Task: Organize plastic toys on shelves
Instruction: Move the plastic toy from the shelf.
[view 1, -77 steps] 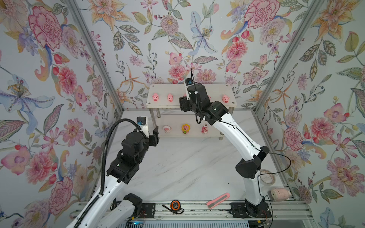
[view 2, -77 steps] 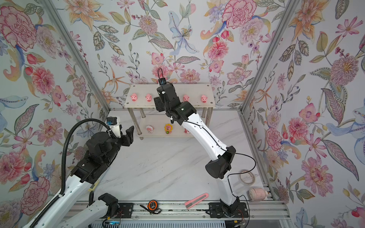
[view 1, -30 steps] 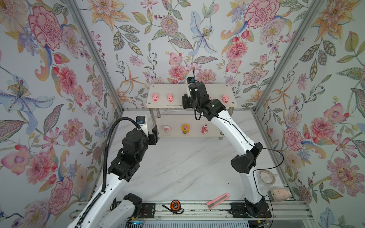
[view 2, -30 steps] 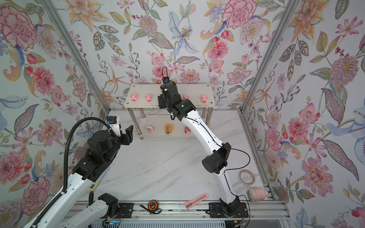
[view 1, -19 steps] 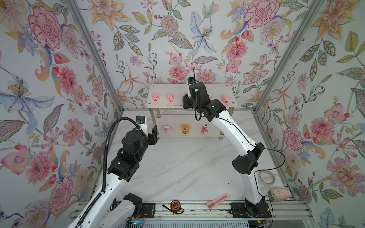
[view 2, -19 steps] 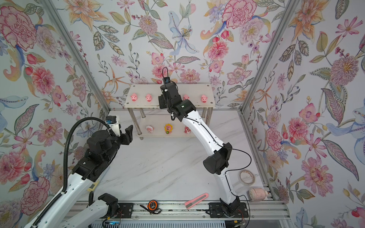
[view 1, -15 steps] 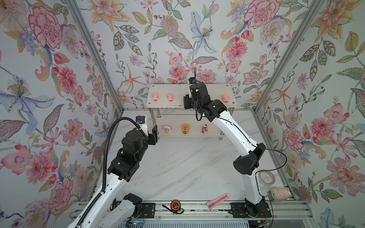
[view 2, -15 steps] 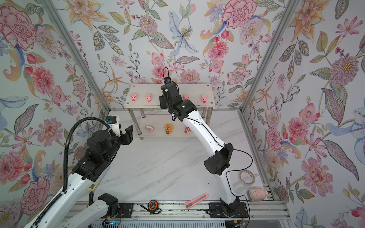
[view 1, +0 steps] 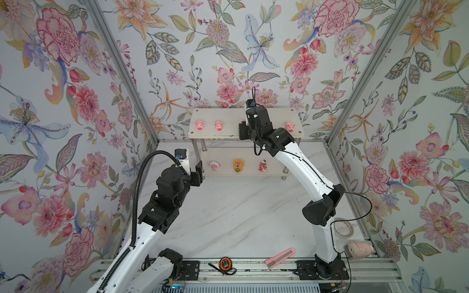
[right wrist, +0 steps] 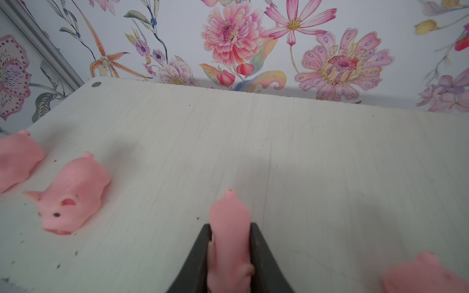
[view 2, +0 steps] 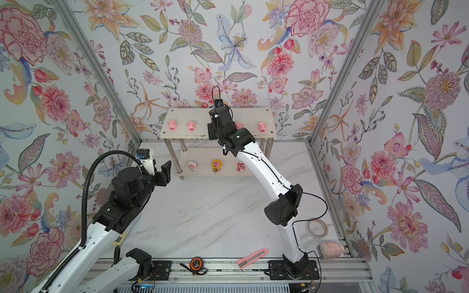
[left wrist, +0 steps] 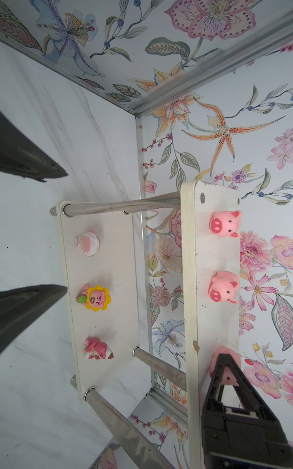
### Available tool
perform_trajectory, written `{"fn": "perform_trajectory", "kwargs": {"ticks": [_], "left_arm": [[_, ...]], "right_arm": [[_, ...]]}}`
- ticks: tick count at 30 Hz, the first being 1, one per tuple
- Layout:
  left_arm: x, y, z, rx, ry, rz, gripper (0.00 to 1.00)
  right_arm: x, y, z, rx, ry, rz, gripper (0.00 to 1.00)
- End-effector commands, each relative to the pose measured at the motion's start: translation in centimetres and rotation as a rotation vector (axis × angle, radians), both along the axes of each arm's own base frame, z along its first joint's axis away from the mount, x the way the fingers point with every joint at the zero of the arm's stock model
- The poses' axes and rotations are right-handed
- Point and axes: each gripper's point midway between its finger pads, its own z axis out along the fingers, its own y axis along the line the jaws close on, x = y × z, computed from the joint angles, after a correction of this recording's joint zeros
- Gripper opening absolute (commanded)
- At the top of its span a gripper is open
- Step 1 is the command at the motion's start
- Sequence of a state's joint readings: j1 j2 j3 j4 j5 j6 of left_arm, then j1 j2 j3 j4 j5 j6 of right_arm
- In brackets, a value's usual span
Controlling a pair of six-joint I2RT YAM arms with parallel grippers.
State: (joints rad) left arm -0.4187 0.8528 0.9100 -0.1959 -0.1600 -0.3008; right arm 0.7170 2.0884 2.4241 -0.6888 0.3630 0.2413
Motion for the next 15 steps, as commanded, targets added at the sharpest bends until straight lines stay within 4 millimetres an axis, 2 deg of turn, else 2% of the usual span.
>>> {"fn": "perform_trajectory", "kwargs": {"ticks": [1,7,15], "left_arm": [[0.2,0.1,-0.1,-0.014,-0.004,-0.001,0.67],[0.1,0.1,-0.1,-0.015,-0.006,0.002,0.67],[0.2,0.1,-0.1,-0.014,-0.003,0.001,0.67]], "right_arm": [[-0.1,-1.8,0.6,-0.003,0.003,-0.048,0.26],[-0.1,-1.3,0.3,0.007,0.012,-0.029,0.29],[-0.4,0.6,0.0,0.027,0.019,0.019,0.29]]}}
